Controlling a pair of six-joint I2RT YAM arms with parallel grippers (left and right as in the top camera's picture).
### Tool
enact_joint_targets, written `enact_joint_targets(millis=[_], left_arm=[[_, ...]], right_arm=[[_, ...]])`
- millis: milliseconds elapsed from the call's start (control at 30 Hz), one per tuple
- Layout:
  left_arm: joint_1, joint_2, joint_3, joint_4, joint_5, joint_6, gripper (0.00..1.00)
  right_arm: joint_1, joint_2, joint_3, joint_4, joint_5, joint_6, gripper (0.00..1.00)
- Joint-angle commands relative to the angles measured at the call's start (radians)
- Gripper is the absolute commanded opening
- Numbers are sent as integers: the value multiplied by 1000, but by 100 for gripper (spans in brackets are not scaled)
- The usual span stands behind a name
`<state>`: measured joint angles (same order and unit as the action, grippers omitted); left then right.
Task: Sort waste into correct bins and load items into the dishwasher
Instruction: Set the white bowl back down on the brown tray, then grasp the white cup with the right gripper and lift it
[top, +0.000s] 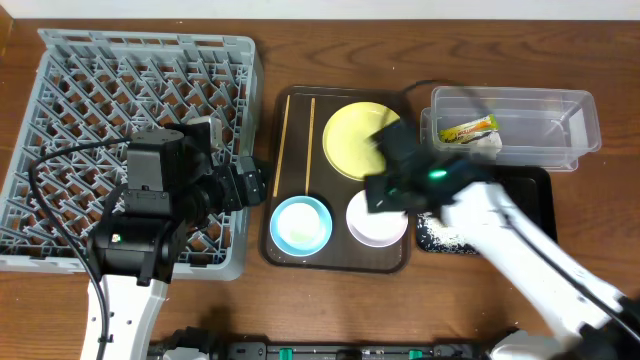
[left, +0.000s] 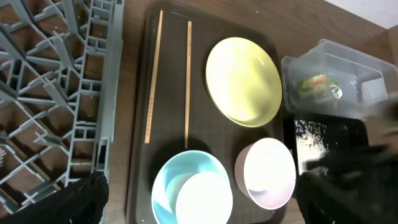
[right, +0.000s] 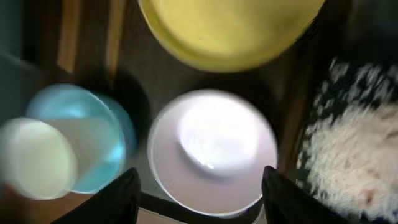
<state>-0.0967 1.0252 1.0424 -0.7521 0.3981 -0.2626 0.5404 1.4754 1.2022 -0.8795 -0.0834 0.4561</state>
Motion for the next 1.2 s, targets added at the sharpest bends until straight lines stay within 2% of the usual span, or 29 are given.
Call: enact_joint_targets(millis=[0,100,267,333,400,433,500,633,700,833,1000,1100,1167], left_arm=[[-5,0,14,2,21,-6,96],[-5,0,13,0,72,-5,96],[-55,15,13,-71,76,26,95],[-76,25,13,-107,29,25,95],[-90,30,13,-145,-54,23,95],[-90,30,13,-164,-102,4,95],[-87,27,14,-179,-193,-66,95],[-64,10,14,-182,-315,-244,95],[-45,-2,16,-181,-321,-280,95],[-22,-23,17,-191,-320,-268,95],[-21,-55,17,-256,-320,-212,95],[-21,-73,17,-299,-321,-202,95],[-21,-87,16,-314,-320,-202,95]], right_arm=[[-97,-74,32,17,-287,-198,60],[-137,-87,32,3,-392,-230,58],[-134,-85,32,-16,-370,-237,58],[-134,-84,32,-8,-370,-237,55],[-131,-84,32,-2,-391,-232,46],[-122,-81,32,3,-429,-233,42],[-85,-69,31,6,-460,-233,41],[35,-20,28,10,-378,-230,49],[92,13,28,27,-304,-202,51],[179,95,28,109,-171,-153,53],[229,208,28,180,-155,-148,54],[233,275,28,190,-152,-146,47],[230,310,28,196,-153,-140,35]])
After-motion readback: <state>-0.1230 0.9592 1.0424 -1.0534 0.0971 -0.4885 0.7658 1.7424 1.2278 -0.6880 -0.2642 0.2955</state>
